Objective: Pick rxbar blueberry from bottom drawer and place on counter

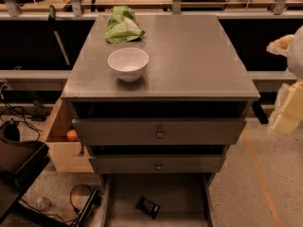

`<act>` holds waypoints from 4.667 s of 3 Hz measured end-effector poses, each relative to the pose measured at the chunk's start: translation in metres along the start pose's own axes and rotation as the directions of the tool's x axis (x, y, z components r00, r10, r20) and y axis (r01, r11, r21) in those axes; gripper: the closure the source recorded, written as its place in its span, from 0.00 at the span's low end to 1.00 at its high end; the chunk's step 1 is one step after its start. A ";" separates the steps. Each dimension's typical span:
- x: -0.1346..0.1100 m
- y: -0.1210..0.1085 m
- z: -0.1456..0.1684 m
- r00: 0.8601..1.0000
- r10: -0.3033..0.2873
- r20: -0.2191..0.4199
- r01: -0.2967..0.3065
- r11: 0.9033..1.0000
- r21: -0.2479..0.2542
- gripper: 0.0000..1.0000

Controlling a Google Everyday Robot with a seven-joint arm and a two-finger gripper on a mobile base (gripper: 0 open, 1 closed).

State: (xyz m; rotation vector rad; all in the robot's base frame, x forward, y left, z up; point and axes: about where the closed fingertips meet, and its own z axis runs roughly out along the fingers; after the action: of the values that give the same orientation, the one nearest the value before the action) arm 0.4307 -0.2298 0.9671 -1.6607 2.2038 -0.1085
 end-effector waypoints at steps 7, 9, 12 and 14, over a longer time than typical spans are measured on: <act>0.076 0.173 0.233 0.987 0.062 0.151 -0.075 0.994 0.079 0.00; -0.032 0.233 0.363 0.913 0.156 0.378 -0.132 0.987 -0.090 0.00; -0.075 0.243 0.485 0.879 0.188 0.438 -0.141 0.980 -0.139 0.00; -0.088 0.241 0.539 0.870 0.192 0.454 -0.136 0.979 -0.152 0.00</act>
Offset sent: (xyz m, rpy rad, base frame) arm -0.0813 -0.0958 -0.1889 0.1061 -0.1003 -0.0104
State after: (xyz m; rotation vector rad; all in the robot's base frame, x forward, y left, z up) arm 0.4150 0.0127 0.4221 -1.3627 1.9867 0.4314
